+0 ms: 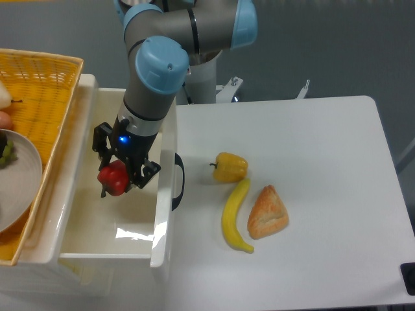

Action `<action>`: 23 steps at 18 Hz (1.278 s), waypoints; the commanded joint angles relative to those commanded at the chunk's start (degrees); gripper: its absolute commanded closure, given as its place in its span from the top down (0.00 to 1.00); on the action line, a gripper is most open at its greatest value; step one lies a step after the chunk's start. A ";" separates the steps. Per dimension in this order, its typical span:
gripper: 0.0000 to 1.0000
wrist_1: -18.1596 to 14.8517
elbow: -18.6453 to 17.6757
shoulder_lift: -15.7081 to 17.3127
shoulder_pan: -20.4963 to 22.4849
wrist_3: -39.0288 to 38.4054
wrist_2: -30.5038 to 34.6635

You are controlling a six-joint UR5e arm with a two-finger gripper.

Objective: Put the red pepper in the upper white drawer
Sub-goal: 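Open the gripper to release the red pepper onto the drawer floor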

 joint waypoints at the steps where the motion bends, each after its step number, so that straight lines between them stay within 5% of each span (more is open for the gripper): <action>1: 0.75 0.00 0.00 0.00 0.00 0.00 0.00; 23: 0.76 0.00 1.66 0.88 2.19 0.53 -0.18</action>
